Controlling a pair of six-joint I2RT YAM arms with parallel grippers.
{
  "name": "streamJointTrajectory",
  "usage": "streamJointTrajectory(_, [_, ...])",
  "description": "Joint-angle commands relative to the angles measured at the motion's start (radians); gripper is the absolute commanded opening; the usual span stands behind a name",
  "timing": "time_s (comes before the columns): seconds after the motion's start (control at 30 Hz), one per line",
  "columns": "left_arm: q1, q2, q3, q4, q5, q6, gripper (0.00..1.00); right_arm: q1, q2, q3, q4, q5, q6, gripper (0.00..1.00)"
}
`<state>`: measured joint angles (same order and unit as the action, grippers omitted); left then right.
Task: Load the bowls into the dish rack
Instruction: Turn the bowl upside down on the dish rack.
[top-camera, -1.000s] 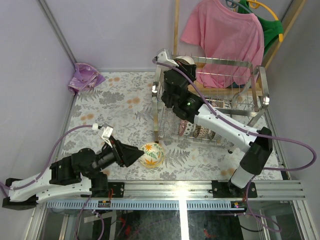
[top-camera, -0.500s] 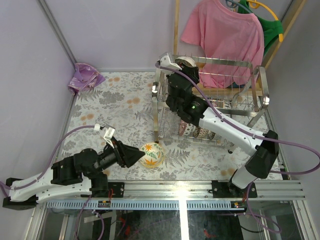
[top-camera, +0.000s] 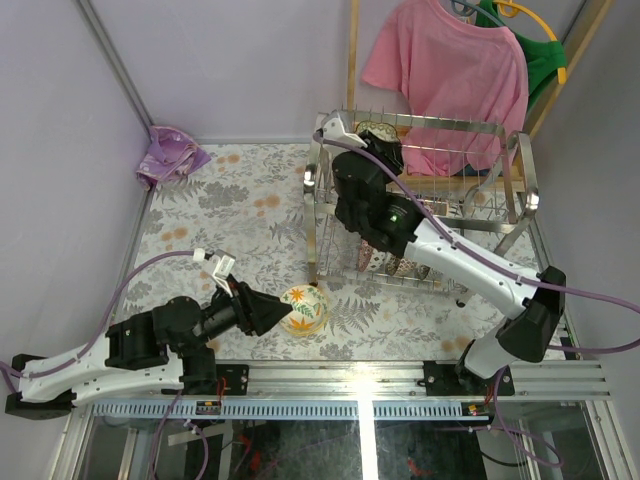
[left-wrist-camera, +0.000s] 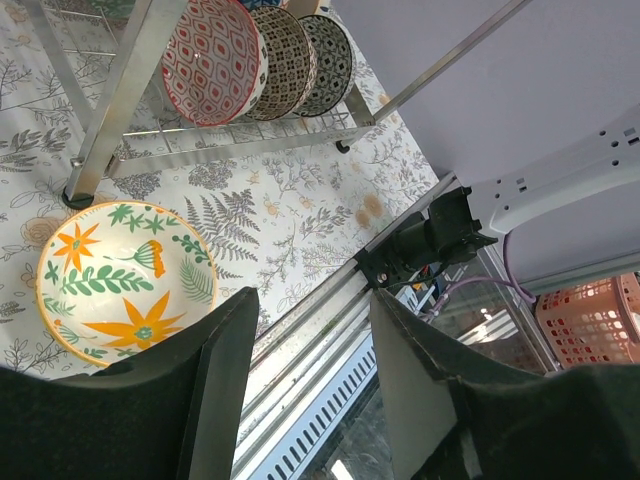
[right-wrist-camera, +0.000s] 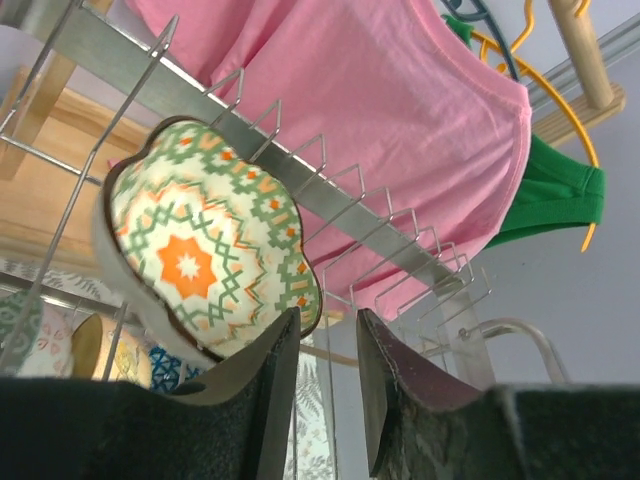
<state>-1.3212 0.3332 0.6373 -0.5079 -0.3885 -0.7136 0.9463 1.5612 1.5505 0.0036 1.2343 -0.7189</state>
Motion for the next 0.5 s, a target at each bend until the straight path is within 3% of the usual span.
streamJointTrajectory(0.0, [-0.004, 0.002, -0.007, 0.057, 0.015, 0.003, 0.48, 0.019, 0.022, 0.156, -0.413, -0.094, -0.048, 0.38])
streamJointTrajectory(0.23, [-0.004, 0.019, 0.002, 0.063, 0.014, 0.006, 0.48, 0.019, 0.065, 0.456, -0.692, -0.192, 0.237, 0.52])
streamJointTrajectory(0.47, [-0.004, 0.024, 0.01, 0.058, 0.016, 0.002, 0.48, 0.01, 0.117, 0.552, -0.847, -0.35, 0.372, 0.68])
